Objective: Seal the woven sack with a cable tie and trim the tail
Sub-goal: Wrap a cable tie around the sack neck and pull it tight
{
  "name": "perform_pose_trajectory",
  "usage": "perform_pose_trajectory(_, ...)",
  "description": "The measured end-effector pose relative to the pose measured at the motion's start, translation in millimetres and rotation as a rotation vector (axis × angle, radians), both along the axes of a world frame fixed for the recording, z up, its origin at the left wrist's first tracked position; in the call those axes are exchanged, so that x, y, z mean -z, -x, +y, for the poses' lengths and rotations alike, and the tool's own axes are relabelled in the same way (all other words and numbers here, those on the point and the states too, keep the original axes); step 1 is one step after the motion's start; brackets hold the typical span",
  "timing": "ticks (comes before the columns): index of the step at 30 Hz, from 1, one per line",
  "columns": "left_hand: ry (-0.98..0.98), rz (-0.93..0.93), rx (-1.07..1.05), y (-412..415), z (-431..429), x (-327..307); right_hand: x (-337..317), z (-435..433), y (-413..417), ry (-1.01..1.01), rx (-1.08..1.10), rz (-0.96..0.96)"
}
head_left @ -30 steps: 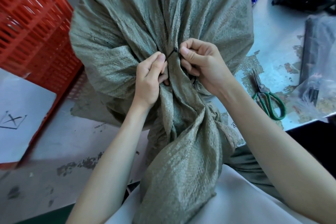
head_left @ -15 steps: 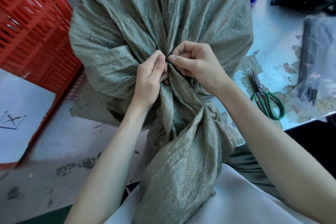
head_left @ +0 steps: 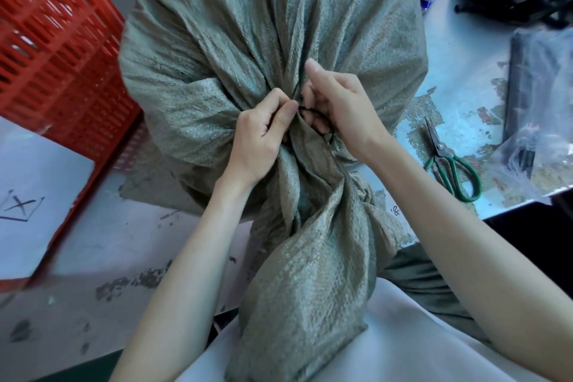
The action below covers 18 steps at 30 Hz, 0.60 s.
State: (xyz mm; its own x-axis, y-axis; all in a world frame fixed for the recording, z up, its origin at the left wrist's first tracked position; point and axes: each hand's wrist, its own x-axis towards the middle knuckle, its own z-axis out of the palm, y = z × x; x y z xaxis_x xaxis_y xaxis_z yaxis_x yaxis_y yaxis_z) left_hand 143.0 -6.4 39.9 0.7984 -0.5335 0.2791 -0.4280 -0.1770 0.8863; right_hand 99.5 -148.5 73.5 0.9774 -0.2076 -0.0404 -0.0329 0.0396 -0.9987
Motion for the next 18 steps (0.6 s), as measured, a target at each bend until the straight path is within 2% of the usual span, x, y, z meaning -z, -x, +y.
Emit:
perform_pose_trajectory(3, -0.061, -0.064, 0.015, -0.2, 1.7, -2.0, 0.4, 2.4, -0.6, 0.127, 0.005, -0.038)
perform_pose_trajectory(13, -0.059, -0.042, 0.024, -2.1, 0.5, -5.1, 2.6, -11.8, 6.4, 0.266, -0.038, 0.004)
perform_pose_trajectory(18, -0.159, -0.136, 0.044, -1.4, 1.1, -10.1, 6.0, -18.6, 10.4, 0.635, 0.04, -0.118)
